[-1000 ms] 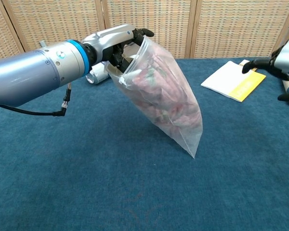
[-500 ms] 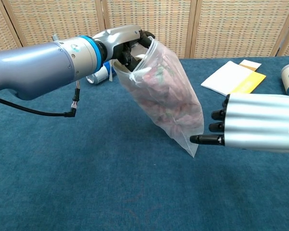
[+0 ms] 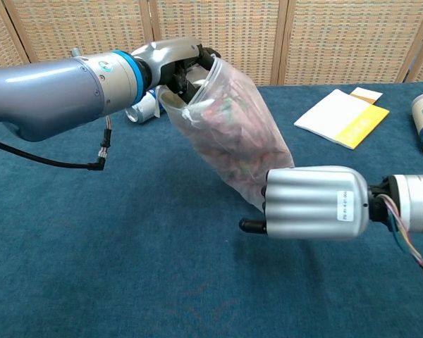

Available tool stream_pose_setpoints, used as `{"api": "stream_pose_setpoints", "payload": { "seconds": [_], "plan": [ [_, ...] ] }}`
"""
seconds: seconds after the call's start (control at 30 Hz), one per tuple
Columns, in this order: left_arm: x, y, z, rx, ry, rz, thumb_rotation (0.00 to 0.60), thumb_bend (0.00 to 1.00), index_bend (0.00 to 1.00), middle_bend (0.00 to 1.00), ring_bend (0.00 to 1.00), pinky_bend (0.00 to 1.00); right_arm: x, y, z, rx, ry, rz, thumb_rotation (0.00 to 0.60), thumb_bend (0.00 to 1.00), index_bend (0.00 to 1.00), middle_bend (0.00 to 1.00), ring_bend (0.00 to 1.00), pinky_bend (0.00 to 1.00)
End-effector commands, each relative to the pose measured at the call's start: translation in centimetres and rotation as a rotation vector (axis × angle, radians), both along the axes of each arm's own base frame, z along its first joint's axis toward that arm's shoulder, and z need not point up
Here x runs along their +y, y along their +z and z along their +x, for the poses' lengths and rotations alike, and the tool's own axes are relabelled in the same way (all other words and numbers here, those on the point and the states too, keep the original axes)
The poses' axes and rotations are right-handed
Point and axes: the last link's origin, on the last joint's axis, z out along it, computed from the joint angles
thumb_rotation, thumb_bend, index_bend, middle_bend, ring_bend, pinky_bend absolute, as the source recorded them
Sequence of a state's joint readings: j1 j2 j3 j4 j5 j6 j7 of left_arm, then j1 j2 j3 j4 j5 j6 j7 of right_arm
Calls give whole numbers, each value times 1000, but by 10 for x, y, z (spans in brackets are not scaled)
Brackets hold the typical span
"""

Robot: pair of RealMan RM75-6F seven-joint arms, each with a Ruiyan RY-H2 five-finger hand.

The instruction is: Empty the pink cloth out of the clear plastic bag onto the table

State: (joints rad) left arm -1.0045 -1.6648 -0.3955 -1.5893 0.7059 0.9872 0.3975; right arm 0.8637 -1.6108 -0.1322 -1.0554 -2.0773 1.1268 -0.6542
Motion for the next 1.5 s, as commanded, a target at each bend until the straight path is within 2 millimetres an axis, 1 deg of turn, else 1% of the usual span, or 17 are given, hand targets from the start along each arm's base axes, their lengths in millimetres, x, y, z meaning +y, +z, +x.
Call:
{"api": "stream_pose_setpoints", "payload": {
  "seconds": [0.03, 0.23, 0.4, 0.5, 0.57, 0.63, 0.8, 0.93, 1.2, 1.3, 1.4, 1.47, 1.5],
  "plan": [
    [0, -1, -2, -2, 4, -6, 600, 429, 725, 0, 0, 0, -6, -7, 2, 9, -32, -35, 600, 78, 301, 773, 767, 994],
    [-2, -3, -2, -5, 3, -19, 600, 430, 725, 0, 0, 0, -15, -10, 1, 29, -73, -72, 600, 81, 301, 772, 767, 994],
    [-2, -3, -2, -4, 0, -18, 600, 430, 725, 0, 0, 0, -16, -12, -4, 39, -88, -72, 600, 82, 332, 772, 766, 994],
    [-2, -3, -2, -4, 1, -17, 600, 430, 725, 0, 0, 0, -17, -14, -5, 37, -100, -71, 600, 99, 375, 772, 766, 994],
    [-2, -3, -3, -4, 3, -18, 600, 430, 725, 0, 0, 0, -17, -15, -4, 33, -104, -70, 600, 143, 420, 772, 766, 994],
    [-2, -3, -3, -2, 4, -18, 600, 430, 725, 0, 0, 0, -17, -16, -3, 29, -107, -68, 600, 161, 454, 772, 767, 994],
    [-2, -2, -5, -5, 9, -20, 600, 430, 726, 0, 0, 0, -18, -18, -2, 26, -112, -67, 600, 166, 501, 772, 767, 994],
    [-1, -1, -6, -6, 11, -19, 600, 430, 726, 0, 0, 0, -20, -20, -1, 25, -115, -67, 600, 167, 505, 772, 767, 994],
    [-1, 1, -7, -13, 13, -24, 600, 430, 726, 0, 0, 0, -22, -27, 1, 28, -127, -68, 600, 201, 505, 772, 767, 994],
    [-1, 1, -7, -15, 14, -25, 600, 430, 726, 0, 0, 0, -23, -29, 1, 30, -133, -69, 600, 256, 512, 772, 767, 994],
    [-1, 0, -8, -17, 17, -28, 600, 429, 726, 0, 0, 0, -24, -32, 2, 32, -138, -67, 600, 379, 571, 772, 767, 994],
    [0, 1, -8, -17, 16, -28, 600, 430, 726, 0, 0, 0, -24, -34, 2, 32, -144, -64, 600, 483, 640, 773, 767, 994],
    [0, 1, -8, -17, 17, -28, 600, 430, 726, 0, 0, 0, -25, -35, 1, 33, -146, -64, 600, 516, 662, 775, 767, 994]
  ]
}}
